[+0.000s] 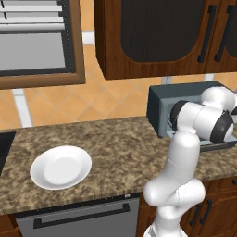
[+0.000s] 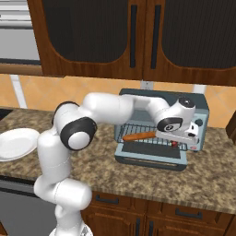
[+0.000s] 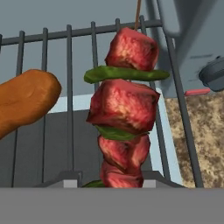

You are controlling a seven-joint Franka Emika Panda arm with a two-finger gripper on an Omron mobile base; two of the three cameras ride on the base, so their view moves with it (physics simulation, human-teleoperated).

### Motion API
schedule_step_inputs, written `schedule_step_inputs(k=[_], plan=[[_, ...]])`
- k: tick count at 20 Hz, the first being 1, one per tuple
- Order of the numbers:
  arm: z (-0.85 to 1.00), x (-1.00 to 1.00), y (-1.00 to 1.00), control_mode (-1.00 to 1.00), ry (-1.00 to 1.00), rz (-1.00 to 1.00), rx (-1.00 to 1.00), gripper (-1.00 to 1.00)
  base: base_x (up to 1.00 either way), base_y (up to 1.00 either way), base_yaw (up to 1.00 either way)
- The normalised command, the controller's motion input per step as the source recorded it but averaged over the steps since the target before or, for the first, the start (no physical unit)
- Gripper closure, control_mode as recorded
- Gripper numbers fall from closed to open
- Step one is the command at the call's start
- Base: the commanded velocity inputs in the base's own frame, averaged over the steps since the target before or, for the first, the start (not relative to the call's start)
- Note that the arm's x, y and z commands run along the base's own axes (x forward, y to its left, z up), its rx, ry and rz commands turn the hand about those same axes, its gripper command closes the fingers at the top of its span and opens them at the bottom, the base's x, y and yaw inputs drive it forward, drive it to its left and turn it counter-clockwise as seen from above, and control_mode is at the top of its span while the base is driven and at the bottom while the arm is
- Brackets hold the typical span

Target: Pick up the kebab skewer and baguette bread, and place them inside the toaster oven. Close the toaster oven door and start by setting the timer.

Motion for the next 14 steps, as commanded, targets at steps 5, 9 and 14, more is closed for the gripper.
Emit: schedule_step_inputs(k=[5,9,14], plan=[[-0.03,0.0,-0.02,-1.0,0.0,0.0,0.0,1.0,0.0,0.0,0.0],[-0.04,0.0,0.0,-1.0,0.0,0.0,0.0,-1.0,0.0,0.0,0.0],[0.0,0.0,0.0,-1.0,0.0,0.0,0.0,-1.0,0.0,0.0,0.0]])
